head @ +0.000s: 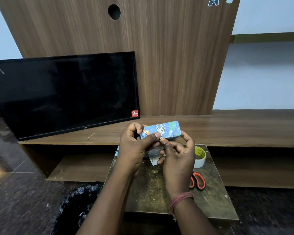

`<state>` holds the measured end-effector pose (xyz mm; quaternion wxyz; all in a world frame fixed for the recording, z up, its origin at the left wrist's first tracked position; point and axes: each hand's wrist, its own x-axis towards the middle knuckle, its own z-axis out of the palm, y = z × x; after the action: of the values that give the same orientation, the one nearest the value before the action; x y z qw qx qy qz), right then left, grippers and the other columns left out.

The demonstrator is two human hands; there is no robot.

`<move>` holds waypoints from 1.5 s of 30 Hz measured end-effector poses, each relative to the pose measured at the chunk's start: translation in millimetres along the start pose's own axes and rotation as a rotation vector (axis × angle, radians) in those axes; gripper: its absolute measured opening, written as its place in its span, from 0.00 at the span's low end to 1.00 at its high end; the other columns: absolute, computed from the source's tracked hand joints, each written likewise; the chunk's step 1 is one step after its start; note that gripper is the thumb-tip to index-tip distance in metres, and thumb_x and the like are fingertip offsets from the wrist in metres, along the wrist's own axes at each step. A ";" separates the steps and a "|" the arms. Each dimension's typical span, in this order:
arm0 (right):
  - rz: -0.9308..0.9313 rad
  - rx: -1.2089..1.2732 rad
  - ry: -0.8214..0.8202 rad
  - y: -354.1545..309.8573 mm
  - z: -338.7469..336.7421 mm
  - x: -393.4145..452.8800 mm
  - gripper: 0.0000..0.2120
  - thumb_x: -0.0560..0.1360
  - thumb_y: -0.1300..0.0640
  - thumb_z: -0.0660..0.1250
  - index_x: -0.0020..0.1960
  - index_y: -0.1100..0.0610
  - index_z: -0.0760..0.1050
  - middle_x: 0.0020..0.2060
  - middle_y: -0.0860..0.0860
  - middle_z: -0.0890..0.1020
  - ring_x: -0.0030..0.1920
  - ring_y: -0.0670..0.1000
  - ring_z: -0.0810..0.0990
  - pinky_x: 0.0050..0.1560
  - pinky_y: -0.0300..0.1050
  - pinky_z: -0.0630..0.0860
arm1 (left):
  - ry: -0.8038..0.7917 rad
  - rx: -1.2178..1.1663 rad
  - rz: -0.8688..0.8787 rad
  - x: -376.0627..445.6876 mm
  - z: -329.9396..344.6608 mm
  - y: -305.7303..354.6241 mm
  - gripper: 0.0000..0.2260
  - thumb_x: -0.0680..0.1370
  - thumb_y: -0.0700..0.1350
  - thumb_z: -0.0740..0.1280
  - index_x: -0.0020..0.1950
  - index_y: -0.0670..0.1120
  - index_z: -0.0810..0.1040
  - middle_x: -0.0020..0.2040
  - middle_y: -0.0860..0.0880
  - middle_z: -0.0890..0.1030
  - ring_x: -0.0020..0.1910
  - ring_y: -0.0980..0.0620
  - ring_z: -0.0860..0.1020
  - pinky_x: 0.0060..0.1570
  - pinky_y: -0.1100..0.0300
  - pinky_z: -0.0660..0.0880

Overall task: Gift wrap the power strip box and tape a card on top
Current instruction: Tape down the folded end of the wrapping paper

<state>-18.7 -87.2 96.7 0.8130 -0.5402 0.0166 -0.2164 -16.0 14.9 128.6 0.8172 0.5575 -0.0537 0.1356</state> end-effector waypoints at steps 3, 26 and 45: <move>-0.034 -0.044 0.018 2.5 0.9 -1.6 0.21 0.76 0.63 0.73 0.62 0.46 0.71 0.39 0.54 0.83 0.32 0.50 0.79 0.24 0.45 0.75 | 0.003 -0.026 -0.015 1.7 -0.7 0.3 0.21 0.73 0.29 0.74 0.42 0.48 0.64 0.44 0.47 0.75 0.36 0.50 0.79 0.37 0.61 0.81; -0.402 -0.678 -0.184 -9.8 -27.3 25.4 0.19 0.74 0.44 0.71 0.59 0.55 0.79 0.45 0.45 0.76 0.41 0.42 0.75 0.39 0.29 0.68 | -0.110 -0.083 -0.025 -1.4 -6.5 10.2 0.16 0.73 0.33 0.74 0.47 0.46 0.68 0.52 0.42 0.77 0.48 0.42 0.84 0.43 0.57 0.84; -0.344 -0.504 -0.323 -22.3 -51.4 25.2 0.25 0.73 0.29 0.65 0.54 0.48 0.83 0.47 0.45 0.85 0.48 0.45 0.84 0.48 0.43 0.80 | -0.138 0.285 0.188 -10.3 -6.0 -3.5 0.34 0.73 0.37 0.78 0.75 0.54 0.70 0.61 0.47 0.79 0.60 0.47 0.81 0.56 0.54 0.80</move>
<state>-16.7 -148.4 100.3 0.5978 -0.7462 -0.1506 -0.2513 -25.2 17.7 120.7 0.7082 0.6680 -0.1417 0.1791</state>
